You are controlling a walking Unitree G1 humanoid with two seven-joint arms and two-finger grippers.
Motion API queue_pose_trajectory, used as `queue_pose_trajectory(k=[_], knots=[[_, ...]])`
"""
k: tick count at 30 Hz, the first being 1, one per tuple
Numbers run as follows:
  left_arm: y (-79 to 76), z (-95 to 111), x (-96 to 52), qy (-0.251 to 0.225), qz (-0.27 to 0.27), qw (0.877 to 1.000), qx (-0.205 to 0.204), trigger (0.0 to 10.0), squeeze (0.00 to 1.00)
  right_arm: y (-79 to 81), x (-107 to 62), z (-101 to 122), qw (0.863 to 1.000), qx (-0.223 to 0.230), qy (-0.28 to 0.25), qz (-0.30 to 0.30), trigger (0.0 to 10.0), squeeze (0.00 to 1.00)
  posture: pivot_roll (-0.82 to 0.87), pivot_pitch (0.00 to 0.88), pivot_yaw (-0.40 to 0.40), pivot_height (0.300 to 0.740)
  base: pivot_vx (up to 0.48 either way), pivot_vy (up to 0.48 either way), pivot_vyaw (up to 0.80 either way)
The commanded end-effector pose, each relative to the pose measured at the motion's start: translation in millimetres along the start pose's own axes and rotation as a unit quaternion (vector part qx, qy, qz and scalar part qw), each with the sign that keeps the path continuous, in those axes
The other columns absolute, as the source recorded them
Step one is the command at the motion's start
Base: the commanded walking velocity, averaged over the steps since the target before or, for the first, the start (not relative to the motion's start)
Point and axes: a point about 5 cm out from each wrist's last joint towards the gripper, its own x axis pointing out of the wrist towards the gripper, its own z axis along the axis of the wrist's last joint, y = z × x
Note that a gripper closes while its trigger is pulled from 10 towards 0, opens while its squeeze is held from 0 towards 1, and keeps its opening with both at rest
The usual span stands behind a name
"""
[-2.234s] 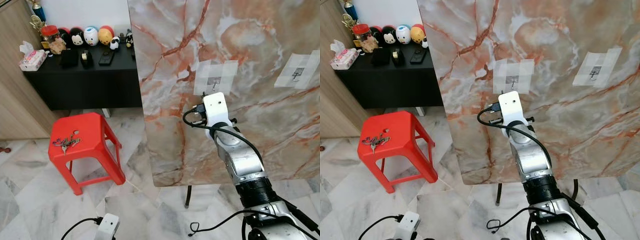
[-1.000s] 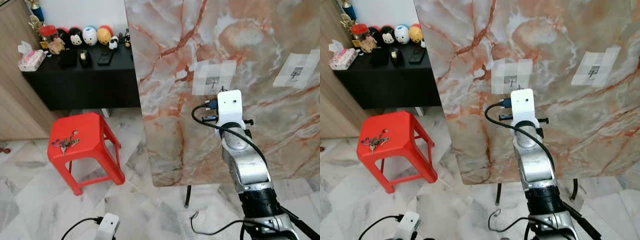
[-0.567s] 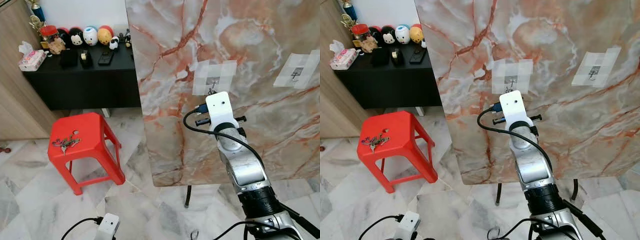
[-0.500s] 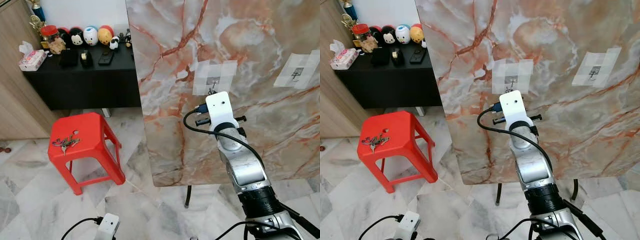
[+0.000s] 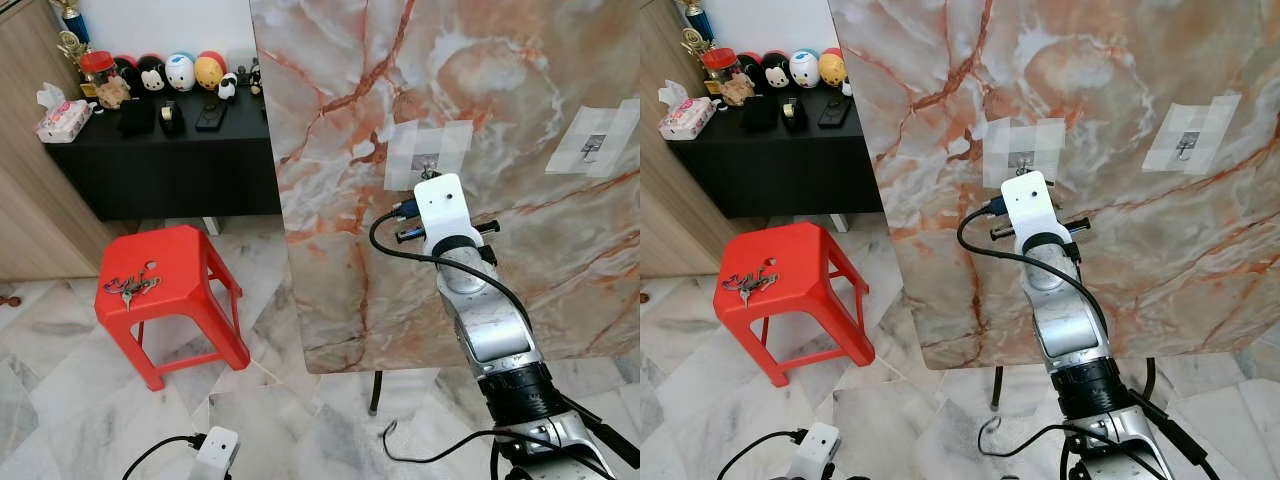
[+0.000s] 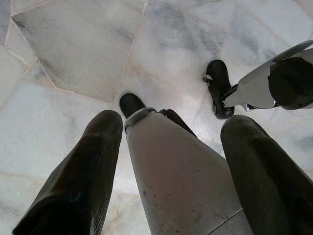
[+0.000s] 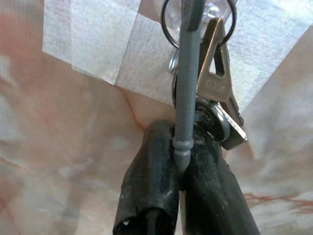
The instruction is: Hang keys on a hook
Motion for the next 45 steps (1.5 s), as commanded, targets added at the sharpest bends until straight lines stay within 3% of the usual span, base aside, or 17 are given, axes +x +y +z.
queue_pose_trajectory(k=[1,17,37,40,45], knots=[[-0.6,-5,-0.7,0.008,-0.003,1.0,0.008,10.0,0.0,2.5,2.3,11,0.999,-0.034,-0.026,0.014,10.0,0.0,-0.17,0.095,0.021,0.727,0.0,0.0,0.0],[-0.8,-4,-0.7,0.007,-0.004,1.0,0.008,10.0,0.0,4.8,5.3,11,0.997,-0.073,-0.023,0.03,10.0,0.0,-0.17,0.095,0.019,0.727,0.0,0.0,0.0],[-0.2,-5,-1.0,0.009,-0.005,1.0,0.009,10.0,0.0,-1.3,3.4,3,0.99,-0.137,0.0,0.003,10.0,0.0,-0.18,0.098,0.023,0.727,0.0,0.0,0.0],[-0.1,-5,-1.0,0.009,-0.005,1.0,0.009,10.0,0.0,0.8,2.6,2,0.992,-0.123,0.007,0.009,10.0,0.0,-0.18,0.1,0.023,0.727,0.0,0.0,0.0],[-0.1,-4,-0.9,0.009,-0.005,1.0,0.009,10.0,0.0,-1.1,1.9,3,0.99,-0.14,0.001,-0.002,10.0,0.0,-0.18,0.098,0.023,0.727,0.0,0.0,0.0]])
